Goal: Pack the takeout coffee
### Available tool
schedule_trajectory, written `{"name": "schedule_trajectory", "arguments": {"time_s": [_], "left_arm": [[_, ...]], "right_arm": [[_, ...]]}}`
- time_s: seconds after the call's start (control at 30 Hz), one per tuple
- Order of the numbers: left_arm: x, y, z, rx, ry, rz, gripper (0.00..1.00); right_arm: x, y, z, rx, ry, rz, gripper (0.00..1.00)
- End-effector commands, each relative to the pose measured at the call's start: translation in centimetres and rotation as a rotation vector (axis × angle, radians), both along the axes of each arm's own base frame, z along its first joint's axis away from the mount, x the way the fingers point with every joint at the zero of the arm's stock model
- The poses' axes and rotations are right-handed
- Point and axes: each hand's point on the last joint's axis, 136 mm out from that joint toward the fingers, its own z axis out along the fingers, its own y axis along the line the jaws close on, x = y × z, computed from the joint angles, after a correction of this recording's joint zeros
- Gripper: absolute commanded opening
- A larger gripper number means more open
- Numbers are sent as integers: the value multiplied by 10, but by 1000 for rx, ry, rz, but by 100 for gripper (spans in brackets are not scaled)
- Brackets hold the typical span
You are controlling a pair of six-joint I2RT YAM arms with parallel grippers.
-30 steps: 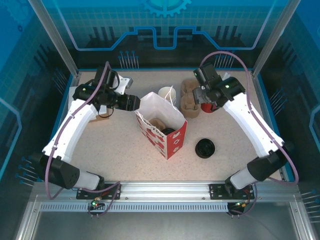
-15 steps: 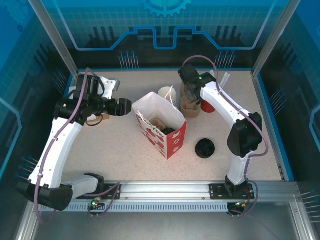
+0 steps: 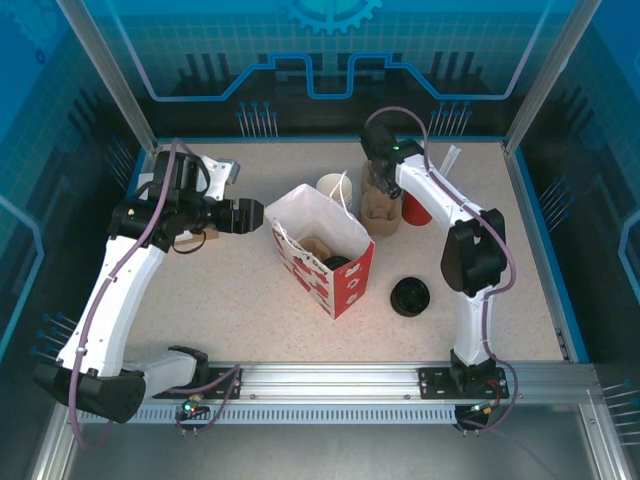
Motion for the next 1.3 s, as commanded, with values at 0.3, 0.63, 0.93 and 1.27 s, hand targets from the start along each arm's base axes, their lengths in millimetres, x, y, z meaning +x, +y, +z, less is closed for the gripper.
{"name": "schedule_trajectory", "arguments": {"time_s": [0.3,0.63,0.93,1.27], "left_arm": [[-2,5,4,0,2,23,82],[-1,4,3,-5,8,22,83],[-1,2,0,-17,13,19,83],[-1,0,-2,-33,10,17,83]], "right_arm": [[26,-11,-3,4,-19,-12,26],[10,-15,18,27,-44,-26,14],[-21,-24,51,84,-95,-46,13],[-41,-26,54,274,-114,-32,13]]}}
